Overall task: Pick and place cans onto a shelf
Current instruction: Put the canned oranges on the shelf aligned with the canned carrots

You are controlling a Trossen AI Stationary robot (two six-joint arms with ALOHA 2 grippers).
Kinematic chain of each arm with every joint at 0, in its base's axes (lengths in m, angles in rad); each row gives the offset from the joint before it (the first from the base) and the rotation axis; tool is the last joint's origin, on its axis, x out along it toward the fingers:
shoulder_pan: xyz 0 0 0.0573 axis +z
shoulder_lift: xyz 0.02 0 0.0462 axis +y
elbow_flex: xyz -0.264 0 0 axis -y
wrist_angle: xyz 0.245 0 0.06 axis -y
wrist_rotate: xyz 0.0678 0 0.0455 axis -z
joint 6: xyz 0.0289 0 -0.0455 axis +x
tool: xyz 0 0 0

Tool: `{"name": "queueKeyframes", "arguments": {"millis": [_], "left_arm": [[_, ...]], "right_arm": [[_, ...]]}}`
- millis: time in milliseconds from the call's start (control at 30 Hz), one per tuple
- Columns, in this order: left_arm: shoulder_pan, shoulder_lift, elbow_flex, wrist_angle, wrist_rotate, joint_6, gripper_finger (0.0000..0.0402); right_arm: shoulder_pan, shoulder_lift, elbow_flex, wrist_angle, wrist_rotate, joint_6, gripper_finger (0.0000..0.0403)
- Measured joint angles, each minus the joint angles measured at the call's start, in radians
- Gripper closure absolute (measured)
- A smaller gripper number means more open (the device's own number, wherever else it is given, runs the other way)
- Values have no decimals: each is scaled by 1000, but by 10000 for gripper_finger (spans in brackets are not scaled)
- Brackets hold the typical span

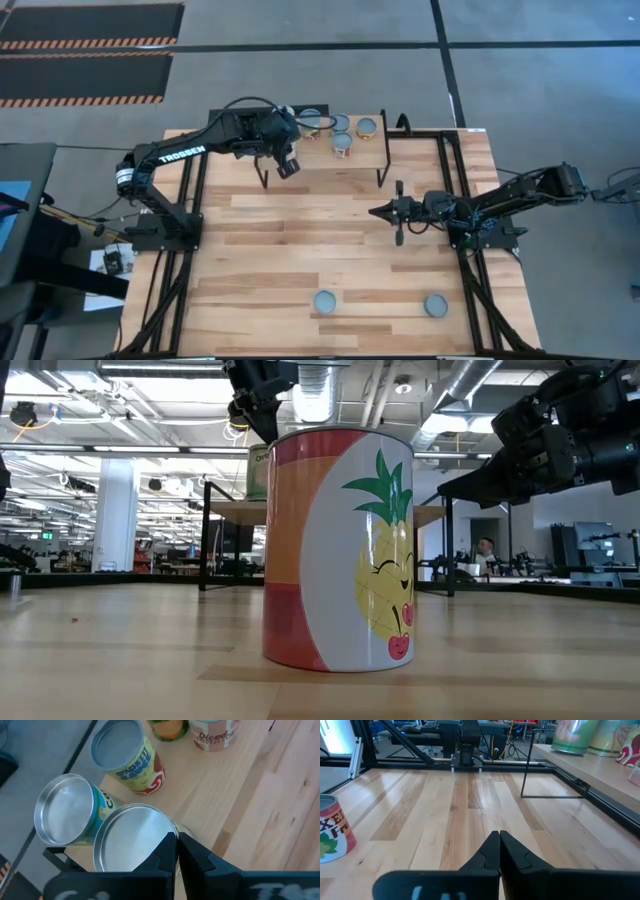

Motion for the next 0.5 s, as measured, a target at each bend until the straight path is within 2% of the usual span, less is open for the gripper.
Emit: {"name": "queueKeyframes", "arguments": {"millis": [500], "left_arm": [[29, 0, 1, 38, 15, 26, 362]], "right_arm": [[-1, 0, 0, -4, 0, 0, 388]]}}
